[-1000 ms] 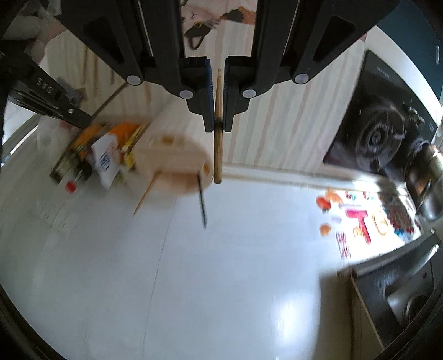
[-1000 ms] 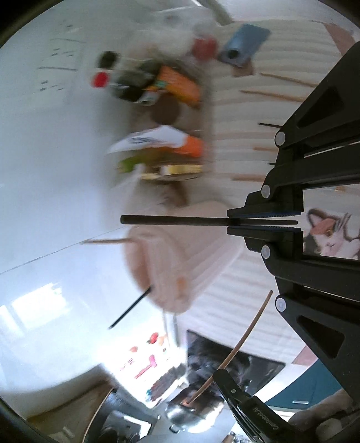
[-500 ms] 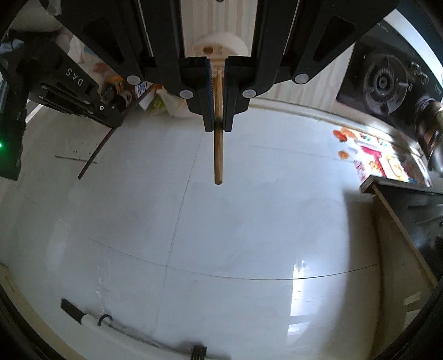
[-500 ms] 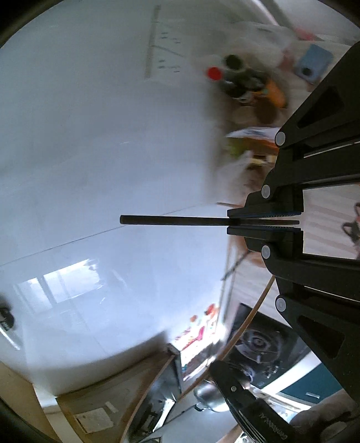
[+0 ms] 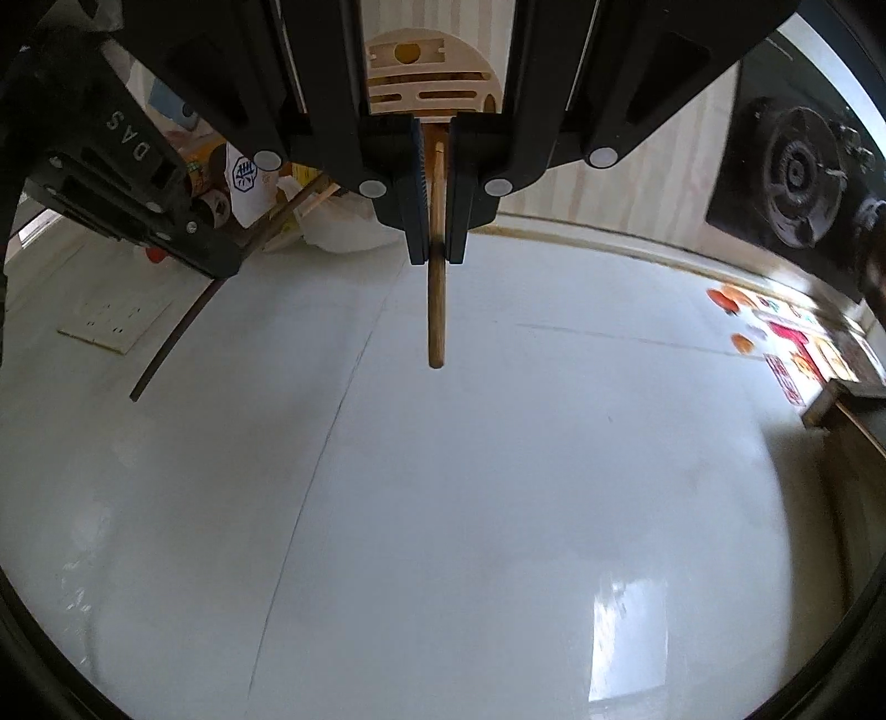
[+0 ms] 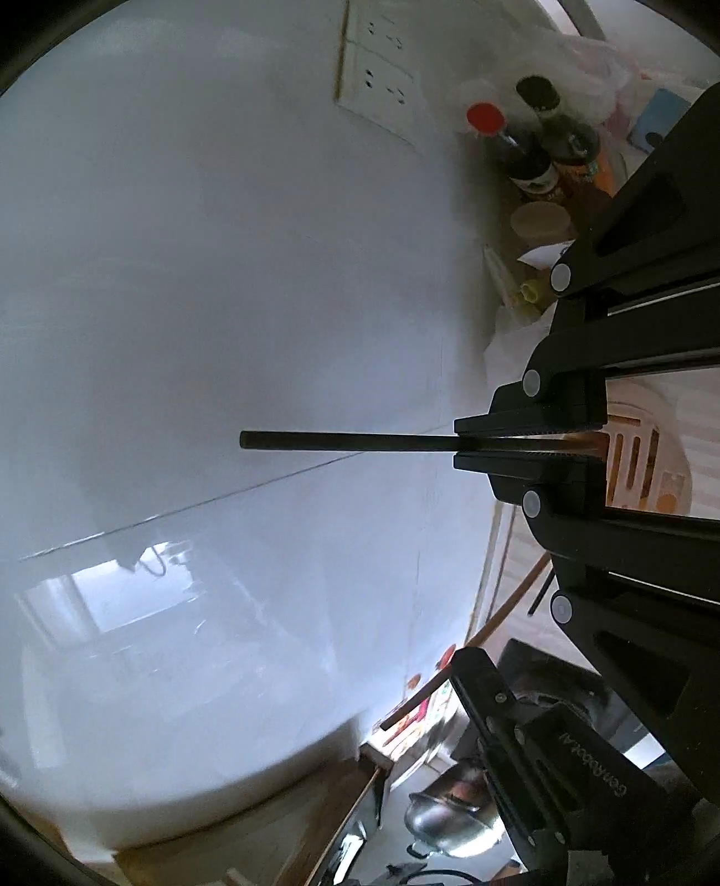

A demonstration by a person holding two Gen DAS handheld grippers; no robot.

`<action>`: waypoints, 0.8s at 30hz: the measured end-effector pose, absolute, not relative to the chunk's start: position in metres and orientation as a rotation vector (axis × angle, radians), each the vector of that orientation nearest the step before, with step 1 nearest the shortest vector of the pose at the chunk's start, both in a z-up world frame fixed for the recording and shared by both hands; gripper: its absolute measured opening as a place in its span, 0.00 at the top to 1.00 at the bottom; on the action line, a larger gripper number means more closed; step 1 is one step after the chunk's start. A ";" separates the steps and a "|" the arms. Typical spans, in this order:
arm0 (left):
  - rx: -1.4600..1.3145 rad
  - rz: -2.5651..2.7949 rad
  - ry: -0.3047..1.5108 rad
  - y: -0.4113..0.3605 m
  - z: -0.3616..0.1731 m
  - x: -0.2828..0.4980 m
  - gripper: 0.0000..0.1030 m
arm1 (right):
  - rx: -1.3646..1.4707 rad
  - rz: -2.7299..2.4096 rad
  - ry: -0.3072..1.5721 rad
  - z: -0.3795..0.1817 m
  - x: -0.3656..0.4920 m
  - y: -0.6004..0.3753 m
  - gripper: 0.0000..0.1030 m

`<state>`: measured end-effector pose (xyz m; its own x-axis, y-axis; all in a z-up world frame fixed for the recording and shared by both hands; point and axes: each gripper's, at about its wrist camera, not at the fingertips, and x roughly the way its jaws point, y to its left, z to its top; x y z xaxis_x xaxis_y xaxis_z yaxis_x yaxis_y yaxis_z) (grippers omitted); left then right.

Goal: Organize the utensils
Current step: 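Drop both chopsticks into the holder and open both tools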

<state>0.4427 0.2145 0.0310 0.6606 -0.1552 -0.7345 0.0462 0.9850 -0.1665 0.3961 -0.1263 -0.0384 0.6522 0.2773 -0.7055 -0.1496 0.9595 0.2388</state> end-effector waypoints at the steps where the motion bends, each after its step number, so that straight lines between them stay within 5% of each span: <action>1: -0.136 -0.119 0.852 0.212 0.027 0.444 0.97 | 0.166 0.243 0.842 -0.045 0.399 -0.126 0.95; 10: -0.164 -0.158 0.883 0.208 0.031 0.436 0.91 | 0.182 0.278 0.957 -0.073 0.415 -0.132 0.93; 12: -0.149 -0.123 0.845 0.210 0.042 0.426 0.81 | 0.203 0.280 0.953 -0.071 0.411 -0.140 0.79; 14: -0.154 -0.103 0.815 0.213 0.050 0.417 0.43 | 0.213 0.263 0.929 -0.067 0.402 -0.151 0.56; 16: -0.166 -0.068 0.766 0.219 0.057 0.404 0.26 | 0.219 0.236 0.909 -0.061 0.392 -0.162 0.55; 18: -0.168 -0.035 0.724 0.223 0.058 0.390 0.22 | 0.235 0.211 0.889 -0.057 0.377 -0.176 0.53; 20: -0.151 0.000 0.716 0.225 0.051 0.378 0.00 | 0.247 0.174 0.877 -0.059 0.359 -0.191 0.46; 24: -0.109 0.050 0.752 0.220 0.018 0.354 0.00 | 0.267 0.106 0.882 -0.079 0.325 -0.217 0.37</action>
<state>0.3540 0.2199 0.0184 0.7296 0.0067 -0.6838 -0.0845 0.9932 -0.0805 0.3253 -0.2166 -0.0785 0.6327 0.2005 -0.7480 0.0185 0.9617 0.2735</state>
